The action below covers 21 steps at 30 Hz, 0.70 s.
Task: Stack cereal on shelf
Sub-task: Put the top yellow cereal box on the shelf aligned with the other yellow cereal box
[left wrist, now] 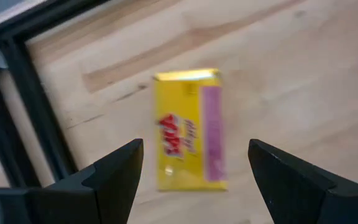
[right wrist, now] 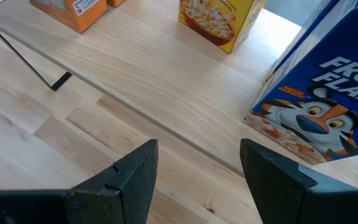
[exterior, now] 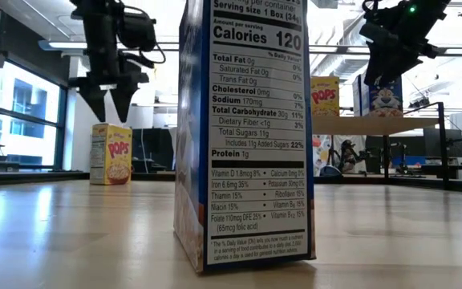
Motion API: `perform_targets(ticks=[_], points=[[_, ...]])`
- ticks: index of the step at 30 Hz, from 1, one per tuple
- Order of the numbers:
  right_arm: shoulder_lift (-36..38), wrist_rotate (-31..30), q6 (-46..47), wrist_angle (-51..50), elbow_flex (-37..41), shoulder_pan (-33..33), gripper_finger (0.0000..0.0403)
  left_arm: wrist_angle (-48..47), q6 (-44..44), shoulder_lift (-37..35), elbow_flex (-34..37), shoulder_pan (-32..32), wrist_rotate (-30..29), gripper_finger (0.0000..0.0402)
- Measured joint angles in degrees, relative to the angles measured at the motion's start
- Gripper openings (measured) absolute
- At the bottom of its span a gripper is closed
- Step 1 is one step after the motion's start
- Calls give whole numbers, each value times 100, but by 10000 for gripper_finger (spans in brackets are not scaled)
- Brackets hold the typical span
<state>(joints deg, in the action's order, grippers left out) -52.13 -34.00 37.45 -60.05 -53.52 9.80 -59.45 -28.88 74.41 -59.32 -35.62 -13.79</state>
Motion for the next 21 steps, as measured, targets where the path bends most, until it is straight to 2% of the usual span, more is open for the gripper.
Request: perform_targets(ticks=[3,12,21], points=[[-12,0,1,4,0,0,220,107,19,-1,118,-165,6,282],[-12,3,0,107,0,0,220,996,257,5,565,-420,572,282],[-12,15,2,122,0,0,220,933,243,7,617,-420,577,282]])
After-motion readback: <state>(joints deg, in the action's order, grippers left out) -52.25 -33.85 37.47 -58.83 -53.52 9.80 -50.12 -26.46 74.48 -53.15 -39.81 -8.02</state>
